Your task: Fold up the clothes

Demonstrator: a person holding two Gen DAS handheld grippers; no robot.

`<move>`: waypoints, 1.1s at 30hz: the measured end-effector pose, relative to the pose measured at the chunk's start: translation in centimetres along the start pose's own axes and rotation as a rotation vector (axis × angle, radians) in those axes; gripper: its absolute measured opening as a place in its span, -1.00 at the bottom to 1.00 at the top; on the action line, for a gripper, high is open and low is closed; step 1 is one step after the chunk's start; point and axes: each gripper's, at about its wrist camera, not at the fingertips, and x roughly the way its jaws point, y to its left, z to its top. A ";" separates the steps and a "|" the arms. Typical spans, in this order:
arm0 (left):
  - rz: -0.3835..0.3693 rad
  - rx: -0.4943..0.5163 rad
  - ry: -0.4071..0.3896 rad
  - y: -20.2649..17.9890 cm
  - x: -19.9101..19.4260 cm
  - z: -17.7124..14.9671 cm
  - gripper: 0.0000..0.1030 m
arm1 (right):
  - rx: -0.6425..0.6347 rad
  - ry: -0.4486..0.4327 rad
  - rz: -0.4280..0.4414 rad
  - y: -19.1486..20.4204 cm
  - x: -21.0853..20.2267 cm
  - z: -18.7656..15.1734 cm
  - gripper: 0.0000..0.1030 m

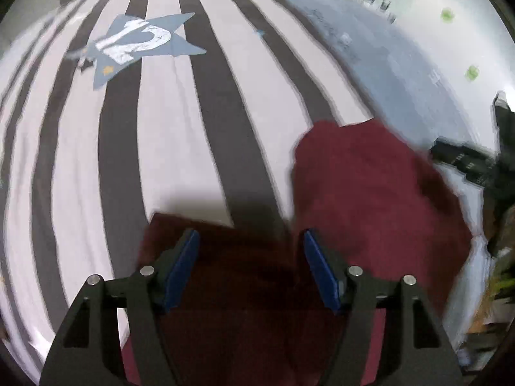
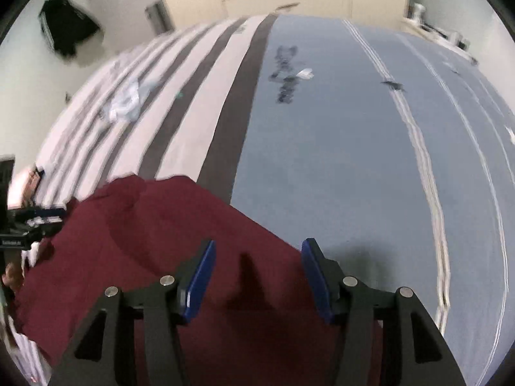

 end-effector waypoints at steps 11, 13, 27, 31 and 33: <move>0.126 0.023 0.006 3.2 0.4 -2.9 -0.21 | 0.043 0.082 0.023 -3.8 2.8 -0.6 -0.34; 0.103 0.020 -0.007 3.1 0.1 -2.7 -0.74 | 0.053 0.077 0.046 -4.3 2.2 -0.7 -0.73; 0.348 -0.410 -0.160 20.7 -12.4 -5.2 -0.87 | 0.194 0.026 0.119 -9.2 -3.9 -2.9 -0.91; 0.310 -0.585 -0.127 25.2 -13.2 -7.6 -0.81 | 0.201 0.058 0.118 -9.8 -1.1 -1.2 -0.91; 0.320 -0.598 -0.143 24.8 -13.5 -7.8 -0.77 | 0.214 0.061 0.114 -10.5 -1.0 -1.1 -0.91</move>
